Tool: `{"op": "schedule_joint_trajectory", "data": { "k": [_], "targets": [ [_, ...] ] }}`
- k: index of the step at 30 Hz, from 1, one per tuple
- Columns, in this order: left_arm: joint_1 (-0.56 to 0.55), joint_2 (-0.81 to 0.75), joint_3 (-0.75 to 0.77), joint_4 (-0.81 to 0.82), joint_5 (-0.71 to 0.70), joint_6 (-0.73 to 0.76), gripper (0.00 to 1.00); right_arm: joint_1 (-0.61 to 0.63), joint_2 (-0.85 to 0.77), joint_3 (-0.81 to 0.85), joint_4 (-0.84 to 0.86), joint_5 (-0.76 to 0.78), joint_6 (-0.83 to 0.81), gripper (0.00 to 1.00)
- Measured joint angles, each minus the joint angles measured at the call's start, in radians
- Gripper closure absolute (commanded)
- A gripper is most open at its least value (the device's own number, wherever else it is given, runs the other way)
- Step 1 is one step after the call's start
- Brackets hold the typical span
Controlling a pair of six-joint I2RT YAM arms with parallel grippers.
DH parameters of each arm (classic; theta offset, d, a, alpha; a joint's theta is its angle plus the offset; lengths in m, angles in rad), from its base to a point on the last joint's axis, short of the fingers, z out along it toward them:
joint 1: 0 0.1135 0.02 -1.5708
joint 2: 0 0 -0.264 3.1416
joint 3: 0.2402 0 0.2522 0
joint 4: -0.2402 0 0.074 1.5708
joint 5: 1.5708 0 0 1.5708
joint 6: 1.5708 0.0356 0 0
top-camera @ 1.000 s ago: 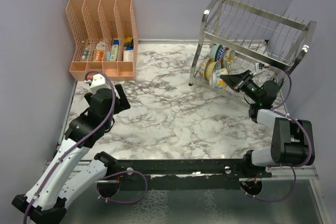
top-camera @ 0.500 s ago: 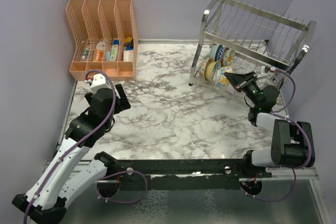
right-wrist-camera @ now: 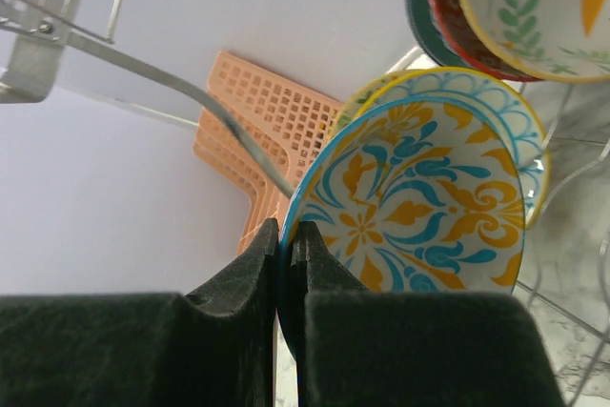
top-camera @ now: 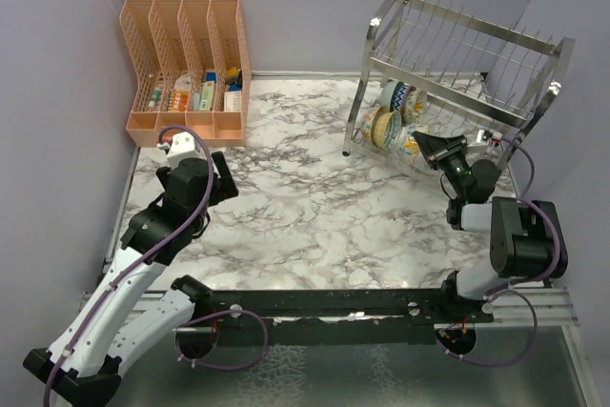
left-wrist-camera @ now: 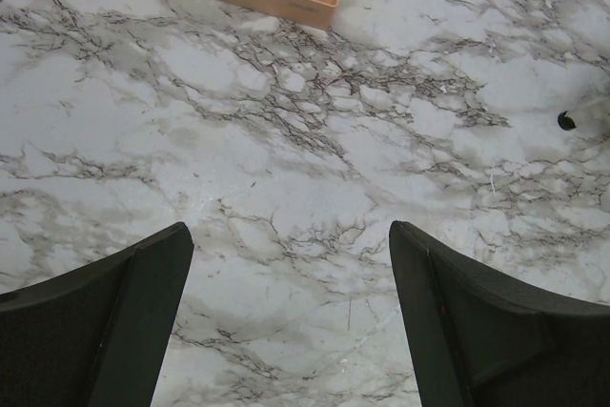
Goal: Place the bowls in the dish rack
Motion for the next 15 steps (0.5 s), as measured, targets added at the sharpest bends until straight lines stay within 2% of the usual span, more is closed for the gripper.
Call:
{"op": "schedule_joint_trajectory", "data": {
  "k": [7, 15],
  "targets": [
    [0.000, 0.013, 0.000, 0.002, 0.000, 0.013, 0.13, 0.000, 0.165, -0.023, 0.203, 0.040, 0.049, 0.99],
    [0.000, 0.036, 0.002, 0.014, 0.001, 0.023, 0.13, 0.001, 0.243, -0.009, 0.217, 0.086, 0.071, 0.99]
  ]
}}
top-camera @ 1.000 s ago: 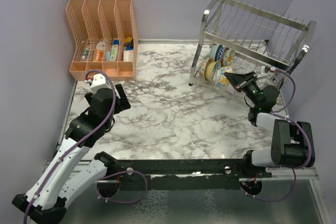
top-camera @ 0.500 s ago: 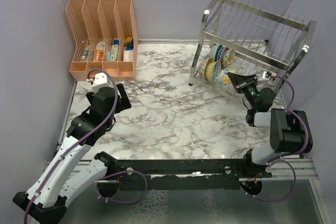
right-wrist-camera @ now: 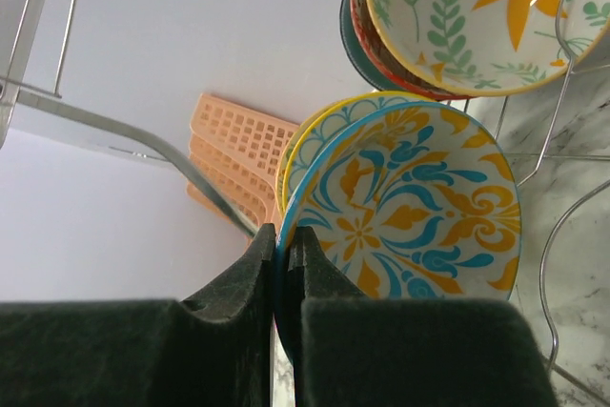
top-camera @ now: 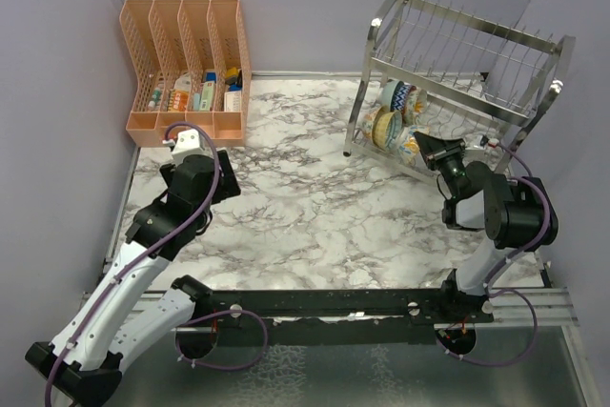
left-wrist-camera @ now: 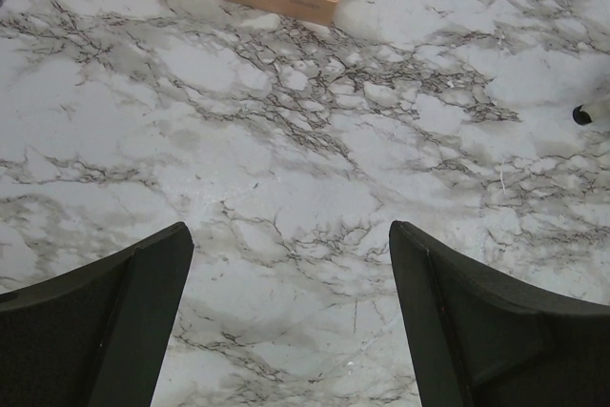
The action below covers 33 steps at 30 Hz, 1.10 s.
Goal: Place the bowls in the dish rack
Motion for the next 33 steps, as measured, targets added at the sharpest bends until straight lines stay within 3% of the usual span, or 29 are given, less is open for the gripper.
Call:
{"op": "schedule_joint_trajectory", "data": {
  "k": [33],
  "targets": [
    [0.000, 0.029, 0.000, 0.030, 0.004, 0.023, 0.13, 0.011, 0.056, 0.076, 0.000, 0.037, 0.156, 0.99]
  ]
}}
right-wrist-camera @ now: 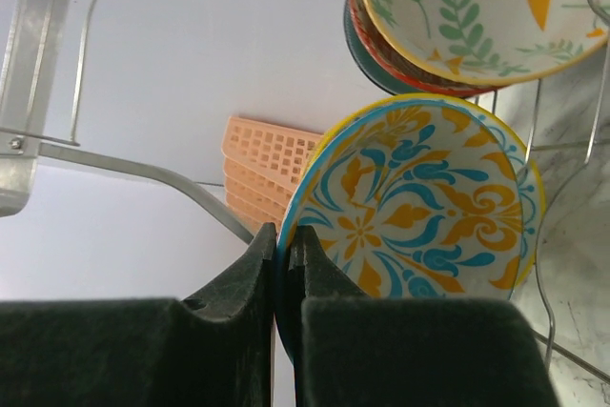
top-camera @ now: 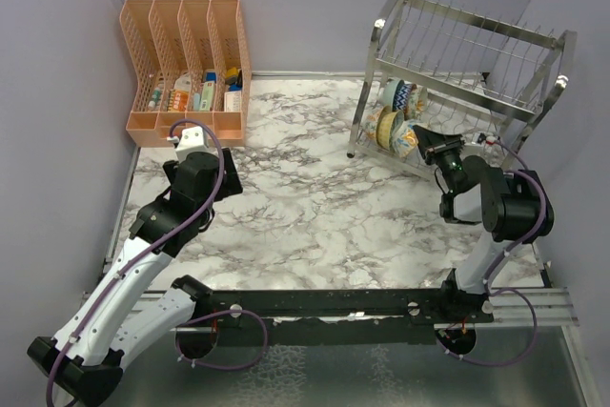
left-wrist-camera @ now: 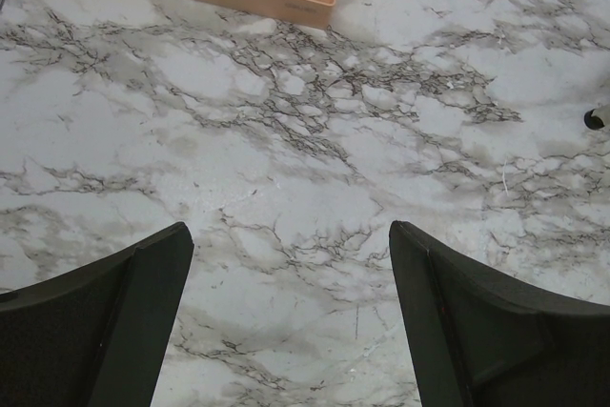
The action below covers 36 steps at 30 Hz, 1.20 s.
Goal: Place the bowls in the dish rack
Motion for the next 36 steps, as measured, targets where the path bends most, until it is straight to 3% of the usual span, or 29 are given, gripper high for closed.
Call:
{"op": "schedule_joint_trajectory", "data": {
  "k": [11, 17, 19, 25, 29, 36],
  "targets": [
    [0.000, 0.002, 0.000, 0.000, 0.000, 0.011, 0.13, 0.032, 0.048, 0.014, 0.000, 0.042, 0.009, 0.98],
    [0.000, 0.006, 0.000, 0.000, 0.000, 0.014, 0.13, 0.034, 0.062, 0.014, 0.002, 0.052, 0.013, 0.90],
    [0.000, 0.006, 0.000, 0.000, 0.000, 0.014, 0.13, 0.035, 0.062, 0.011, 0.003, 0.058, 0.014, 0.82],
    [0.000, 0.006, 0.000, 0.000, 0.000, 0.014, 0.13, 0.036, 0.056, -0.014, 0.002, 0.058, -0.013, 0.71],
    [0.000, 0.006, 0.000, 0.000, 0.000, 0.014, 0.12, 0.037, 0.042, -0.014, 0.001, 0.051, -0.020, 0.69],
    [0.000, -0.001, 0.000, 0.000, 0.000, 0.014, 0.03, 0.037, -0.003, -0.013, 0.000, 0.033, -0.020, 0.61]
  ]
}}
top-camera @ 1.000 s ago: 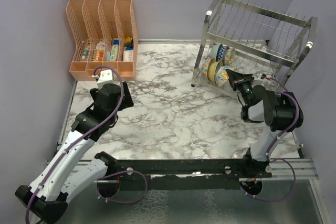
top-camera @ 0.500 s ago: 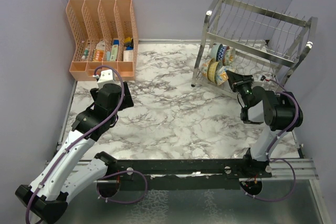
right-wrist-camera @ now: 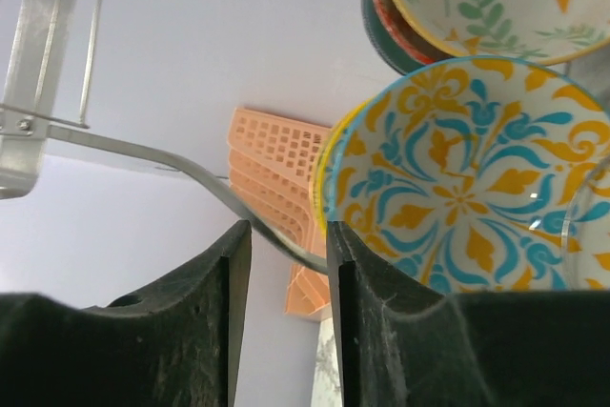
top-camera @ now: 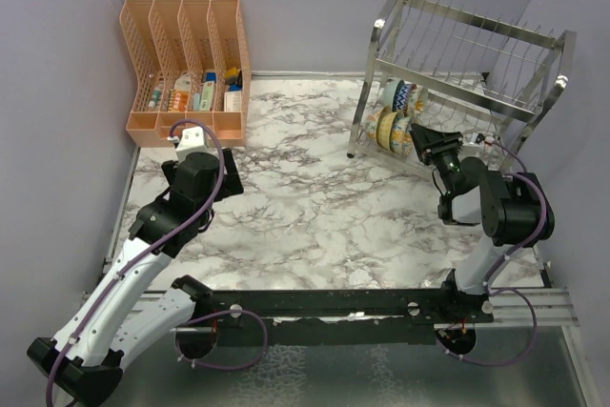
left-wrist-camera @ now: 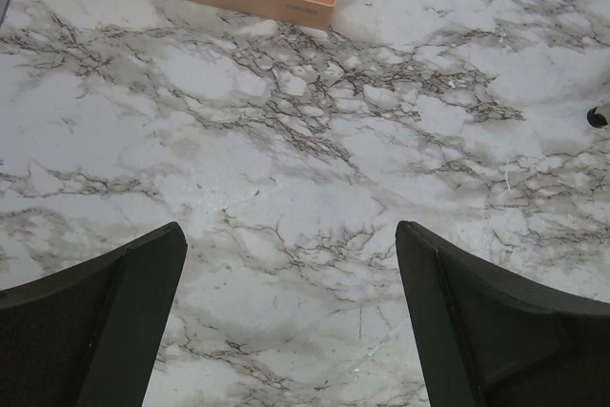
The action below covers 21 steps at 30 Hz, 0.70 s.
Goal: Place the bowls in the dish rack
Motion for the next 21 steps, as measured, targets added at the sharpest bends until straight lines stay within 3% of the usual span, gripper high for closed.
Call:
{"op": "schedule_joint_trajectory", "data": {
  "k": [13, 21],
  "targets": [
    [0.000, -0.011, 0.000, 0.000, 0.009, -0.002, 0.01, 0.000, -0.121, -0.021, -0.002, -0.077, -0.001, 0.61],
    [0.000, 0.020, 0.000, 0.001, 0.095, 0.002, 0.01, 0.081, -0.208, -0.035, -0.041, -0.210, -0.067, 0.60]
  ]
}}
